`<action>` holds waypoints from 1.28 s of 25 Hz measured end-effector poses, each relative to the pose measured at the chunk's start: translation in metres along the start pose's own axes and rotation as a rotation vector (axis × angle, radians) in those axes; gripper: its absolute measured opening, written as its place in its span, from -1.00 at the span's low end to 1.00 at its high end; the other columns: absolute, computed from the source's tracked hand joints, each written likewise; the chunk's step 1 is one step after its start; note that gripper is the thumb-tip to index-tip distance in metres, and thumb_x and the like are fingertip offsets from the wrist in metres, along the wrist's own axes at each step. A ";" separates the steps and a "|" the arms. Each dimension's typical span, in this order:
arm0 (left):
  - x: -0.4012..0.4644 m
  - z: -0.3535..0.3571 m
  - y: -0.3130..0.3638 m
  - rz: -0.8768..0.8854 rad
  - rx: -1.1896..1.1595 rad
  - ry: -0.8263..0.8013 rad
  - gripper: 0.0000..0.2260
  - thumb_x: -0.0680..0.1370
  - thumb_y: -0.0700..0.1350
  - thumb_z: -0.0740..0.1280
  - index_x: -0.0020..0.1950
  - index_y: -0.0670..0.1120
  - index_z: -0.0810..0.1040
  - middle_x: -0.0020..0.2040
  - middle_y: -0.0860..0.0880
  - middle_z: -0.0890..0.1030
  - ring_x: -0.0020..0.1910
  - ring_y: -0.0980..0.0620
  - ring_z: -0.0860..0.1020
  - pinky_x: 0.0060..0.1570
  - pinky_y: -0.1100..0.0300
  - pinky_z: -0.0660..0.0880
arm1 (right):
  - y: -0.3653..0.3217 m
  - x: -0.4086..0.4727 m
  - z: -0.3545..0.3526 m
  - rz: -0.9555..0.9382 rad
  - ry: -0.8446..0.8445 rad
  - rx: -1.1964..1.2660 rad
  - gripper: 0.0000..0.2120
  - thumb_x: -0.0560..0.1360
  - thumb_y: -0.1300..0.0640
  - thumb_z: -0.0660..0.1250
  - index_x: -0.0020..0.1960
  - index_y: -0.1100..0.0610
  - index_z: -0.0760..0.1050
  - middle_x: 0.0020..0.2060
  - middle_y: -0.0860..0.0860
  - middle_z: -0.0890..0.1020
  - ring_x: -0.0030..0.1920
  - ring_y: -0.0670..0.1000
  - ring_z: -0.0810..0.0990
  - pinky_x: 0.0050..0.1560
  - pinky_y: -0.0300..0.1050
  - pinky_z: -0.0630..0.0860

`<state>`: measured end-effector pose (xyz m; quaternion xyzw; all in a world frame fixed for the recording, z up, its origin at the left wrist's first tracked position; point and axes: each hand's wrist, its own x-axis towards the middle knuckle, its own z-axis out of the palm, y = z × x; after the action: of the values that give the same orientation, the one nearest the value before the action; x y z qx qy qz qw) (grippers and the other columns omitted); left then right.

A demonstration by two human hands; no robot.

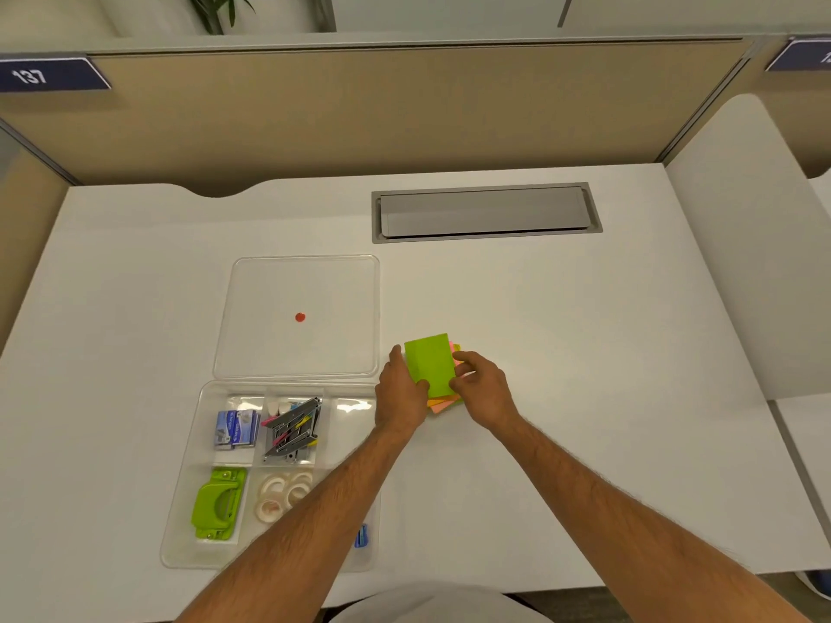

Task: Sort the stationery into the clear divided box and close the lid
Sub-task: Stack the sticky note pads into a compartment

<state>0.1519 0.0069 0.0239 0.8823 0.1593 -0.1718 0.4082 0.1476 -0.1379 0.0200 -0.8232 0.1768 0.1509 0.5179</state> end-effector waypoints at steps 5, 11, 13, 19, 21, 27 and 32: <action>-0.001 -0.019 -0.007 -0.024 -0.188 0.079 -0.51 0.45 -0.24 0.46 0.34 -0.01 0.45 -0.15 0.05 0.56 -0.18 -0.01 0.59 -0.21 0.13 0.53 | 0.001 -0.001 -0.006 -0.044 0.163 -0.010 -0.77 0.46 0.22 0.33 0.08 0.07 0.62 -0.21 -0.05 0.64 -0.19 -0.01 0.61 -0.10 -0.11 0.53; -0.004 -0.044 -0.030 -0.014 -0.270 0.082 -0.64 0.46 -0.25 0.45 0.12 0.12 0.51 -0.14 0.02 0.58 -0.15 -0.06 0.61 -0.16 -0.13 0.62 | 0.019 0.002 0.010 -0.014 0.020 -0.393 -0.60 0.46 -0.01 0.40 0.26 0.06 0.47 0.06 0.04 0.55 0.11 0.06 0.52 0.05 -0.01 0.48; -0.005 -0.047 -0.036 -0.005 -0.274 0.079 -0.64 0.47 -0.25 0.45 0.11 0.14 0.51 -0.13 0.02 0.58 -0.17 -0.07 0.62 -0.18 -0.09 0.62 | 0.021 0.004 0.018 0.030 0.002 -0.475 -0.48 0.42 -0.08 0.42 0.30 0.07 0.41 0.13 0.06 0.48 0.16 0.09 0.45 0.02 0.01 0.46; -0.003 -0.053 -0.040 0.016 -0.301 0.079 -0.66 0.50 -0.24 0.43 0.19 0.08 0.52 -0.09 0.00 0.58 -0.16 -0.05 0.62 -0.18 0.06 0.59 | 0.025 0.012 0.023 0.036 0.017 -0.467 -0.48 0.42 0.05 0.44 0.30 0.13 0.35 0.15 0.11 0.46 0.12 0.15 0.49 -0.04 -0.02 0.44; -0.001 -0.056 -0.040 0.010 -0.295 0.075 -0.65 0.51 -0.23 0.43 0.23 0.06 0.51 -0.08 0.01 0.57 -0.17 -0.06 0.62 -0.16 0.04 0.60 | 0.026 0.013 0.020 0.039 0.043 -0.386 -0.54 0.44 0.13 0.43 0.28 0.14 0.39 0.13 0.10 0.50 0.10 0.14 0.52 0.00 -0.03 0.44; -0.011 -0.058 -0.035 0.031 -0.379 0.047 -0.60 0.51 -0.28 0.41 0.25 0.09 0.48 -0.03 -0.05 0.56 -0.16 -0.19 0.61 -0.14 -0.15 0.61 | 0.022 0.007 -0.003 0.150 0.030 -0.003 -0.92 0.43 0.22 0.44 -0.14 0.24 0.59 -0.27 0.10 0.59 -0.26 0.10 0.53 -0.23 0.03 0.49; -0.038 -0.063 -0.043 0.109 -0.407 0.100 -0.26 0.52 -0.29 0.40 0.52 0.25 0.16 0.05 0.11 0.54 -0.27 0.04 0.58 -0.25 0.04 0.62 | 0.010 -0.017 -0.025 0.132 -0.017 0.219 -0.94 0.52 0.20 0.38 -0.05 0.20 0.59 -0.20 0.16 0.63 -0.30 0.06 0.57 -0.29 -0.03 0.54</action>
<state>0.1110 0.0767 0.0504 0.7963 0.1630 -0.0698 0.5783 0.1294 -0.1623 0.0293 -0.7472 0.2416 0.1713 0.5950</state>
